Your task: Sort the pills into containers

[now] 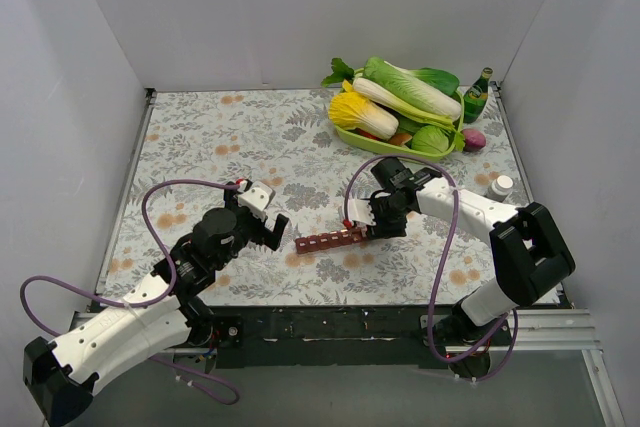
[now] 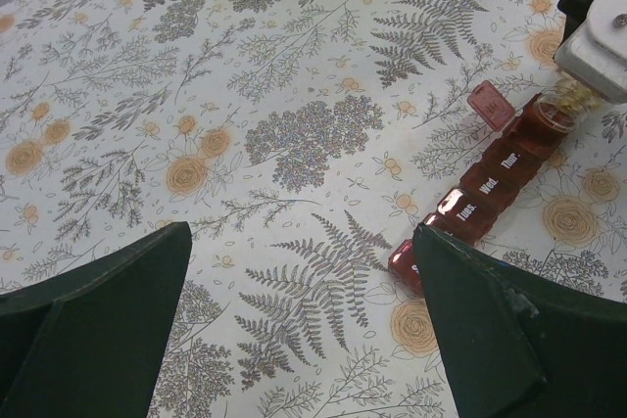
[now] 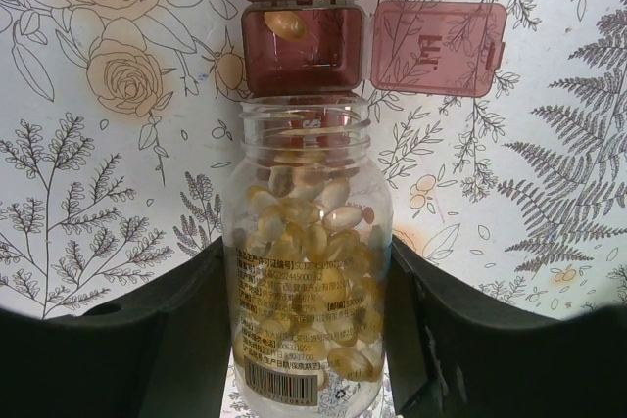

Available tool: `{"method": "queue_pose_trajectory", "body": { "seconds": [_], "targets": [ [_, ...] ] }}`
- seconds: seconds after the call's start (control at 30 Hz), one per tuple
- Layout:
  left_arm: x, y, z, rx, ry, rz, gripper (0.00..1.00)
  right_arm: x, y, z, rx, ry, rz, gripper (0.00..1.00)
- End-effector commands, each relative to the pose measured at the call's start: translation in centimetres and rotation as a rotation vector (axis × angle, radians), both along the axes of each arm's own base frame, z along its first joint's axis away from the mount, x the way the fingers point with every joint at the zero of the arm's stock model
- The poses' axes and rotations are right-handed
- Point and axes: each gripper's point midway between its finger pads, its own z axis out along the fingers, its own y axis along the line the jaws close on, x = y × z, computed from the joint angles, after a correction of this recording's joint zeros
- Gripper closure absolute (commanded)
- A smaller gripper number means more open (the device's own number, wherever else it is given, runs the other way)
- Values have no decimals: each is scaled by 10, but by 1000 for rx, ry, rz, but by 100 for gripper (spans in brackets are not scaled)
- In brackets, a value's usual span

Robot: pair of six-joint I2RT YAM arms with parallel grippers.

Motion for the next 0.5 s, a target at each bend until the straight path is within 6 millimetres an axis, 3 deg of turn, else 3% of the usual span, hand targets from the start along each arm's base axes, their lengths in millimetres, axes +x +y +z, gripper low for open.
{"method": "queue_pose_trajectory", "body": {
  "seconds": [0.0, 0.47],
  "targets": [
    [1, 1, 8, -18, -22, 6, 2, 7, 6, 12, 3, -24, -7, 99],
    [0, 0, 8, -18, -19, -6, 2, 6, 7, 12, -25, -34, -5, 99]
  ]
}}
